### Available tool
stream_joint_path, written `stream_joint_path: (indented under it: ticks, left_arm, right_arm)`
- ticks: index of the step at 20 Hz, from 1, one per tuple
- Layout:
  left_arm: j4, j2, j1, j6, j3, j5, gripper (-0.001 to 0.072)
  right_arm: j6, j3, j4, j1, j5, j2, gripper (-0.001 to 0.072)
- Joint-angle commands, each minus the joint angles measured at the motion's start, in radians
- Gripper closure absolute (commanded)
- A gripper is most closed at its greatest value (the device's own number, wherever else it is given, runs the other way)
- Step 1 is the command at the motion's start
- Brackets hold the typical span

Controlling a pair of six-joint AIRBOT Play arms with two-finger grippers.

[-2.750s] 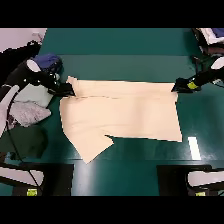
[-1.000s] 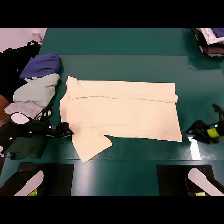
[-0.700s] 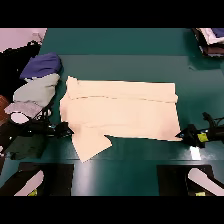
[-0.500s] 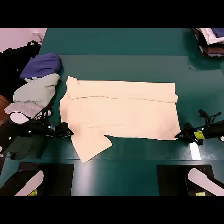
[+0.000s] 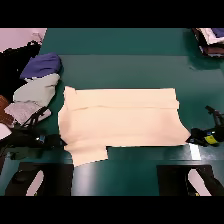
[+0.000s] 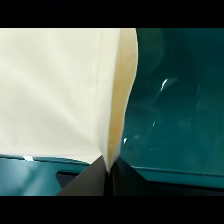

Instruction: Fold the shirts.

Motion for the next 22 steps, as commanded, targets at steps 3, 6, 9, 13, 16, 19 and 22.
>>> stream_joint_path:
  ticks: [3,6,9,13,16,19,22]
  left_arm:
    - [0.021,0.014,0.0,-0.04,0.198,0.084,0.0689]
    - [0.02,-0.195,0.0,0.037,0.295,0.223,0.0688]
    - [0.006,-0.461,0.0,0.091,0.387,0.335,0.0687]
    - [-0.064,-0.766,0.0,0.123,0.492,0.425,0.0686]
    - [-0.136,-0.909,0.0,0.175,0.565,0.467,0.0685]
    - [-0.146,-0.961,0.0,0.174,0.621,0.474,0.0683]
    - [-0.144,-0.96,0.002,0.173,0.682,0.447,0.0212]
  right_arm:
    - [0.053,0.175,-0.021,0.059,0.02,0.016,0.0696]
    - [0.068,0.326,-0.021,0.162,-0.066,-0.165,0.0697]
    - [0.09,0.494,-0.021,0.229,-0.124,-0.399,0.0696]
    - [0.113,0.695,-0.019,0.281,-0.127,-0.669,0.0696]
    - [0.121,0.813,0.039,0.288,-0.13,-0.804,0.0696]
    - [0.107,0.903,0.167,0.264,-0.134,-0.893,0.0573]
    - [0.049,0.957,0.285,0.225,-0.124,-0.933,0.0216]
